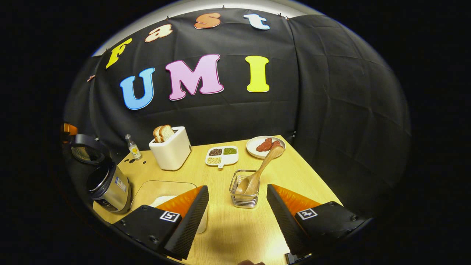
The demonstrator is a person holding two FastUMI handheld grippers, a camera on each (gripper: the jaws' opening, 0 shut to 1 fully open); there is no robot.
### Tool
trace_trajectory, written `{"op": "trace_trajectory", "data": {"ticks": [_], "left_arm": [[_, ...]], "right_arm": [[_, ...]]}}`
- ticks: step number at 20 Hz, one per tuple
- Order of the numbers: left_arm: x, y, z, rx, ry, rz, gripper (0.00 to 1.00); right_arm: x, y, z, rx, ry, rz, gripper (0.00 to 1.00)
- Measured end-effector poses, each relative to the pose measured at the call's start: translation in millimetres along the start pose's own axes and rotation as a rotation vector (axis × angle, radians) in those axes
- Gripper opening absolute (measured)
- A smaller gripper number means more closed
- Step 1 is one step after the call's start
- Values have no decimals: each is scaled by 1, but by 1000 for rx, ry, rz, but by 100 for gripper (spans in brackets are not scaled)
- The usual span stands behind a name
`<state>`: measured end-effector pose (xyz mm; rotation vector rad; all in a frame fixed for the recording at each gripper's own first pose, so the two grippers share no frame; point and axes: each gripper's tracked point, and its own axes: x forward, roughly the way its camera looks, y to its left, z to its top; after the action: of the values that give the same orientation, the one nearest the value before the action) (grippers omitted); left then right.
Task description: Close the left gripper, press the button to open the rice cooker; take a wooden spoon from the chopstick holder with the right hand, scoop a spoonful of rice and pour it into the rice cooker, then put the wooden spoon back into the chopstick holder.
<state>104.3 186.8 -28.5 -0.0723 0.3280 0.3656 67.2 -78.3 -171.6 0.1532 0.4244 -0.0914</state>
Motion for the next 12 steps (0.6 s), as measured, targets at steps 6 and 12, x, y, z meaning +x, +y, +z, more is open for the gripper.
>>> {"op": "trace_trajectory", "data": {"ticks": [6, 12], "left_arm": [[-9, -8, -78, 1, 99, 4, 98], [-1, -8, -127, 0, 113, 13, 98]], "right_arm": [[4, 0, -8, -12, 23, 25, 99], [7, 2, -10, -30, 35, 52, 99]]}}
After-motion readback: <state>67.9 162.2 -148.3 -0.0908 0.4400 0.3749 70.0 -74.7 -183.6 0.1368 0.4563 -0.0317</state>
